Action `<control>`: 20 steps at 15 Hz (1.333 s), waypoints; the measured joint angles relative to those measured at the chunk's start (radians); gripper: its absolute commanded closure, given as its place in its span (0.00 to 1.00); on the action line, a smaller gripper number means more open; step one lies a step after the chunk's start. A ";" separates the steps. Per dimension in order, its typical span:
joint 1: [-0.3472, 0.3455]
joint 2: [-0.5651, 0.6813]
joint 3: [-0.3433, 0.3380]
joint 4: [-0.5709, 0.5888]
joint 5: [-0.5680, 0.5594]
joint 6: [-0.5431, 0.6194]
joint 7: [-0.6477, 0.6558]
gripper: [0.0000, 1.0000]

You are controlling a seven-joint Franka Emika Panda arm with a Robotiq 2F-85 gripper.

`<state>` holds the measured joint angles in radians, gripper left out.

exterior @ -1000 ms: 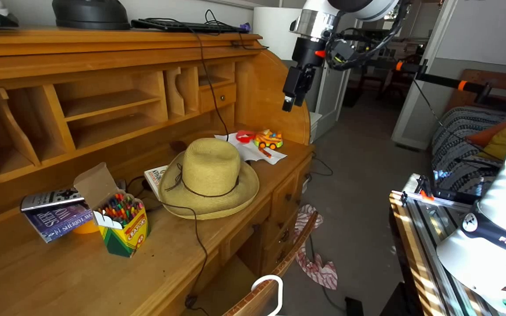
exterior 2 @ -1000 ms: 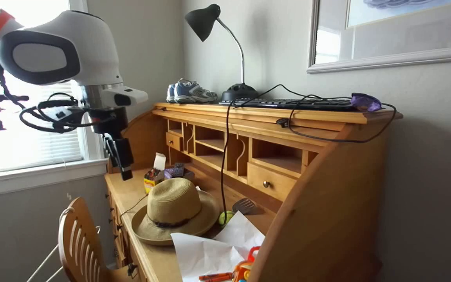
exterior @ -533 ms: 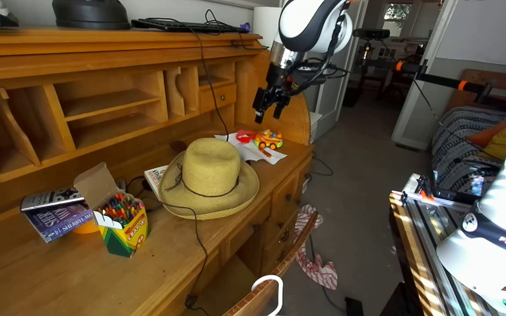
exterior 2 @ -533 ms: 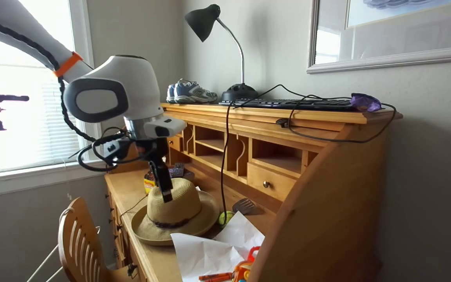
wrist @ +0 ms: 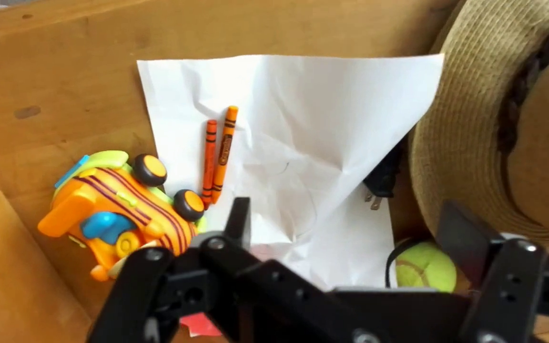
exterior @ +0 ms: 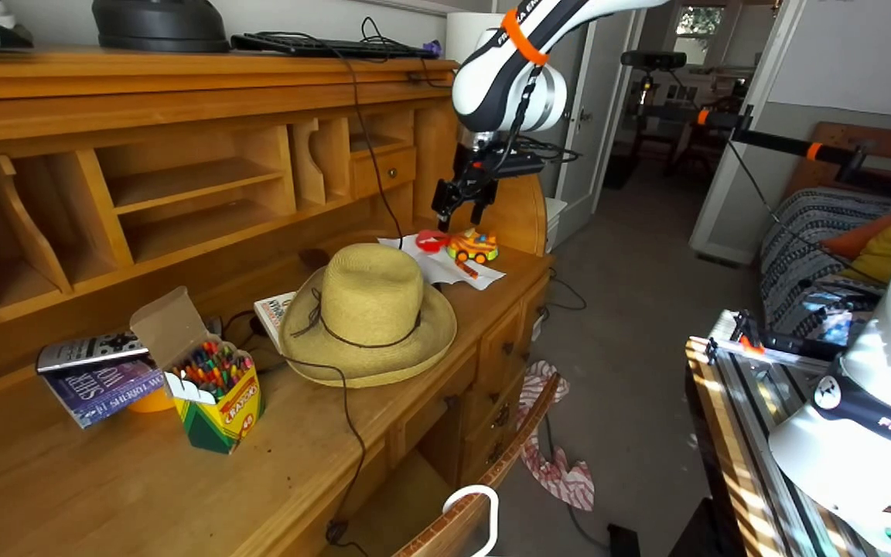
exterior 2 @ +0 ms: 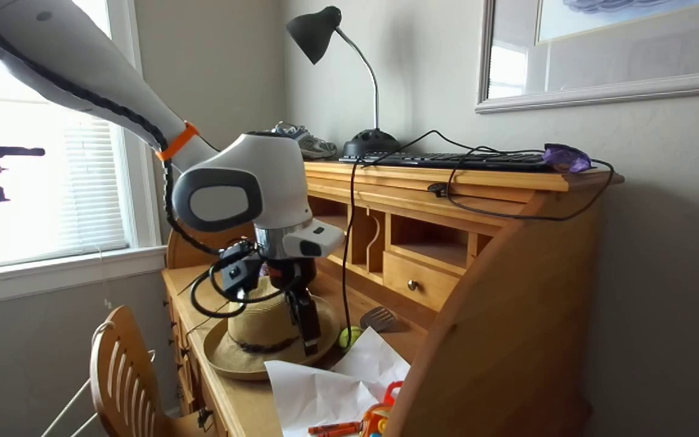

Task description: Put the crayon in the crayon box

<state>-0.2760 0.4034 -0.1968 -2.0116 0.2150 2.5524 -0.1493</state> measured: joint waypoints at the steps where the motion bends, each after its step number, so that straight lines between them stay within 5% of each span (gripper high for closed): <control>1: -0.020 0.032 0.010 0.030 0.011 0.000 0.001 0.00; 9: -0.088 0.230 0.052 0.203 0.038 -0.001 0.063 0.00; 18: -0.098 0.254 0.062 0.232 0.038 0.000 0.079 0.00; 19: -0.106 0.259 0.069 0.235 0.041 0.000 0.078 0.25; 20: -0.117 0.265 0.078 0.239 0.046 0.000 0.078 0.25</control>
<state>-0.3929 0.6681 -0.1191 -1.7721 0.2615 2.5524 -0.0718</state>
